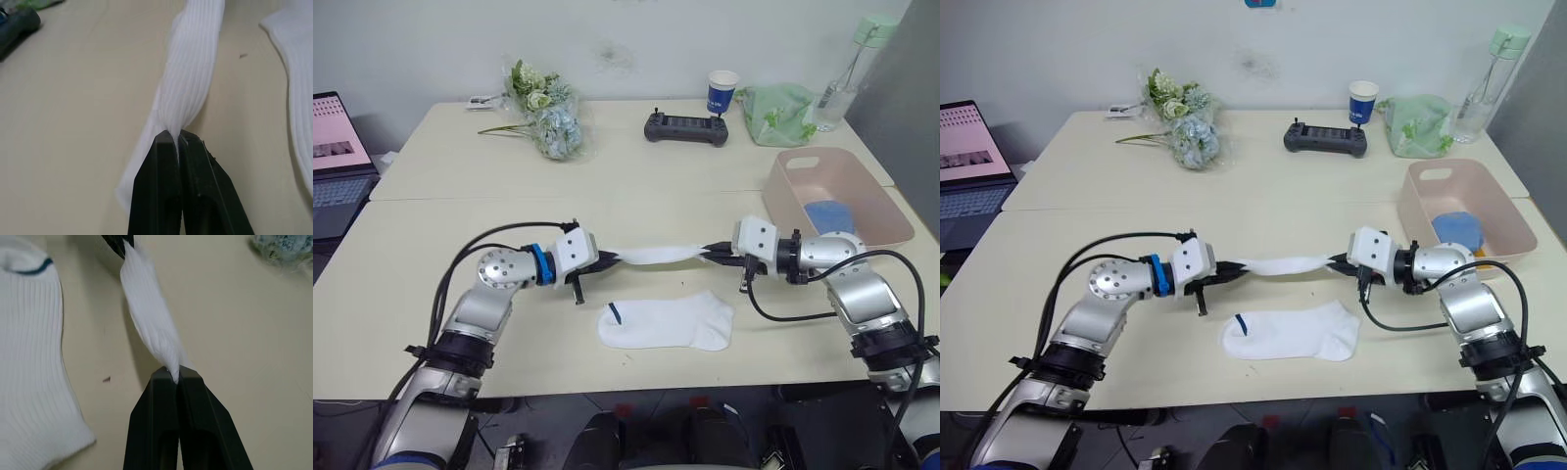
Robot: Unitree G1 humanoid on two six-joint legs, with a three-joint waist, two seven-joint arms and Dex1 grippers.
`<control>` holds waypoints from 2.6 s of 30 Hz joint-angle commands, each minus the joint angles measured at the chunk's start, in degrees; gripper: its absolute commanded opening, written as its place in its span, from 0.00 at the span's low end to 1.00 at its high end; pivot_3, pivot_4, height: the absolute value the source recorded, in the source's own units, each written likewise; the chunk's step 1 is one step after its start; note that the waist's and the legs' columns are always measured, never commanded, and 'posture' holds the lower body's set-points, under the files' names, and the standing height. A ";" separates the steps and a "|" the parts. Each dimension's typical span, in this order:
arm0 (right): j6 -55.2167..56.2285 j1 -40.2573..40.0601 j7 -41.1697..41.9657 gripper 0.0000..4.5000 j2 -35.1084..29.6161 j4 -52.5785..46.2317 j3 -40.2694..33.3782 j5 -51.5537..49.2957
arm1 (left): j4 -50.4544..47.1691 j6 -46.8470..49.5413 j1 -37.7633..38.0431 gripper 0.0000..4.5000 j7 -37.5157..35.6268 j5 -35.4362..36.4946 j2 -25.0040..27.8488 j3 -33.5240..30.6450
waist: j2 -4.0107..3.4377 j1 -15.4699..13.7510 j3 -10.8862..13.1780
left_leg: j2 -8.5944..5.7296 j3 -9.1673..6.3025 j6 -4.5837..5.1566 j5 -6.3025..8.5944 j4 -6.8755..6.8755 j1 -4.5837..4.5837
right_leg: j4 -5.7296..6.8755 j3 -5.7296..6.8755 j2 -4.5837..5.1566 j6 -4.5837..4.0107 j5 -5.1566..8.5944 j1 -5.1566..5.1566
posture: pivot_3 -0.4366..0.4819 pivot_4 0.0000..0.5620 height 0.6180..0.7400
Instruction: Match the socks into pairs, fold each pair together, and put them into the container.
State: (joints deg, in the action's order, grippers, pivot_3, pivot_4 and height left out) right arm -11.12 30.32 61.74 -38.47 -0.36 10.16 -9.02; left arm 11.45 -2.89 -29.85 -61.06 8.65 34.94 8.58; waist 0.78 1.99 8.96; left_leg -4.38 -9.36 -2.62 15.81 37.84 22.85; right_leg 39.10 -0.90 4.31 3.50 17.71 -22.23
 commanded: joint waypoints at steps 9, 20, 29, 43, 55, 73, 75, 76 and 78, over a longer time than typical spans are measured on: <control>-34.96 -5.88 8.40 0.00 -13.08 -26.83 -7.31 -27.38 | -33.76 42.60 10.29 0.00 -11.58 29.46 16.88 -5.30 | -0.03 0.07 0.05 | 0.08 0.01 0.08 0.05 -0.05 -0.01 | 0.02 -0.03 -0.04 0.00 0.00 0.01 | 0.48 0.27 1.00; -43.21 -17.97 4.17 0.00 -16.32 -33.29 -5.90 -36.11 | -34.66 51.49 18.21 0.00 -10.46 32.32 18.79 0.51 | -0.03 -0.41 0.06 | 0.07 0.10 0.53 0.30 0.04 -0.17 | -0.09 -0.02 -0.02 0.00 0.01 0.29 | 0.48 0.27 1.00; -35.19 -11.75 2.89 0.00 -12.52 -20.05 -0.82 -25.49 | -21.29 45.18 8.23 0.00 -8.12 22.59 11.18 4.83 | -0.01 -0.35 0.07 | 0.06 0.10 0.36 0.20 0.05 -0.16 | -0.11 -0.01 -0.04 0.00 0.01 0.26 | 0.48 0.27 1.00; -28.70 -6.37 2.11 0.12 -6.84 -9.11 1.38 -16.98 | -12.75 38.92 2.70 0.05 -9.48 14.12 6.17 8.23 | -0.01 -0.23 0.06 | 0.06 0.08 0.33 0.19 0.04 -0.07 | -0.07 -0.03 -0.02 0.01 0.01 0.10 | 0.48 0.27 1.00; -32.51 -7.44 -2.73 0.46 -6.98 -13.25 -8.19 -20.64 | -12.87 37.51 5.36 0.64 -10.73 15.96 11.09 0.21 | -0.03 -0.12 0.06 | 0.05 0.07 0.33 0.19 0.03 -0.06 | -0.06 -0.04 -0.02 0.00 0.01 0.07 | 0.48 0.27 1.00; -19.21 -9.25 -2.21 0.46 -5.48 -10.66 2.04 -8.37 | -16.72 24.13 7.37 0.64 -7.34 8.25 5.15 4.56 | -0.01 -0.17 0.05 | 0.04 0.11 0.32 0.18 0.05 -0.03 | -0.04 -0.05 0.00 0.01 0.01 0.05 | 0.48 0.27 1.00; -18.23 -9.28 -2.08 0.46 -5.15 -9.83 2.39 -7.69 | -16.34 22.87 7.82 0.64 -7.69 7.59 5.42 4.56 | -0.01 -0.18 0.06 | 0.04 0.09 0.32 0.18 0.04 -0.03 | -0.04 -0.03 0.00 0.01 0.01 0.05 | 0.48 0.27 1.00; -17.88 -9.25 -2.01 0.46 -4.94 -9.47 2.45 -7.38 | -16.21 22.67 7.94 0.64 -7.82 7.53 5.43 4.41 | -0.01 -0.18 0.06 | 0.03 0.10 0.32 0.18 0.05 -0.03 | -0.04 -0.05 0.00 0.01 0.01 0.05 | 0.48 0.27 1.00; -17.01 -9.27 -1.72 0.46 -4.82 -8.77 2.82 -6.69 | -15.92 22.05 8.20 0.56 -7.89 7.15 5.57 4.19 | -0.01 -0.18 0.06 | 0.03 0.09 0.32 0.18 0.05 -0.02 | -0.05 -0.04 0.00 0.01 0.01 0.05 | 0.48 0.27 1.00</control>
State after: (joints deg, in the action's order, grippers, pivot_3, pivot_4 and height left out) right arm -29.66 20.68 59.61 -43.63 -8.63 13.16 -16.29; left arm -3.66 20.52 -21.78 -68.44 16.13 39.98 13.41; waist 0.77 1.81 9.02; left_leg -4.35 -9.27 -2.30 15.99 37.89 22.82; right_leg 39.05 -0.94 4.31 3.51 17.72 -22.18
